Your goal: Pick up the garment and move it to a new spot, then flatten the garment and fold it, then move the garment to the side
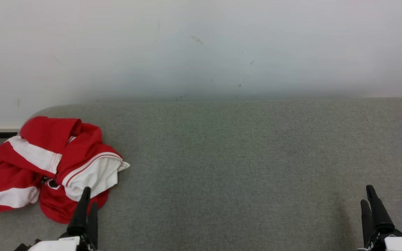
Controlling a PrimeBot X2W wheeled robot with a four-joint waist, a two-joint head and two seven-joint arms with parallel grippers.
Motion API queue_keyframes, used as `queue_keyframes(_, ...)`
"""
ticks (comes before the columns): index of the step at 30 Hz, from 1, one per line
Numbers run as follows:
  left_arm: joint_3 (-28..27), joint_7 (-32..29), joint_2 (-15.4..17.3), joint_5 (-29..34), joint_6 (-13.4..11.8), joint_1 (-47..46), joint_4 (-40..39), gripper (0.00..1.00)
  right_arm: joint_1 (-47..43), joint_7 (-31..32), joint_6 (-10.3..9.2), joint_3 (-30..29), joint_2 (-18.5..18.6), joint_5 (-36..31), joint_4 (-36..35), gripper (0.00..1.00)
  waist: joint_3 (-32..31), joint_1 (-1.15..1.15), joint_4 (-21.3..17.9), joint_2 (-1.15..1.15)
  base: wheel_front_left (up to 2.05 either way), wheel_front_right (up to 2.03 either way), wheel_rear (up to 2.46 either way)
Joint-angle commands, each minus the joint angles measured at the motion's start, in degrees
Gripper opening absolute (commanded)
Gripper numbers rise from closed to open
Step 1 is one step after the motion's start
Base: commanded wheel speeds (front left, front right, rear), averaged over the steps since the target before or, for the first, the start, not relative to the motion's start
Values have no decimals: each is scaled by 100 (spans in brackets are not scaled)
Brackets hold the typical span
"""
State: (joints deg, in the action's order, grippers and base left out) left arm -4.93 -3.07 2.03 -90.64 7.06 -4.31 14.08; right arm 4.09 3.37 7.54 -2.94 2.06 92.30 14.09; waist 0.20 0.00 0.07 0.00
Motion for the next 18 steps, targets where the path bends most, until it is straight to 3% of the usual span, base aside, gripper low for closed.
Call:
queue_keyframes(1,14,56,41,99,19,-148,-153,100,130,-76,-1,67,50,-87,-164,100,-2,0,-1,0,0,0,0)
queue_keyframes(18,87,465,57,1505,28,-125,-536,100,123,-492,-2,504,90,-977,-543,100,-14,0,6,0,0,0,0)
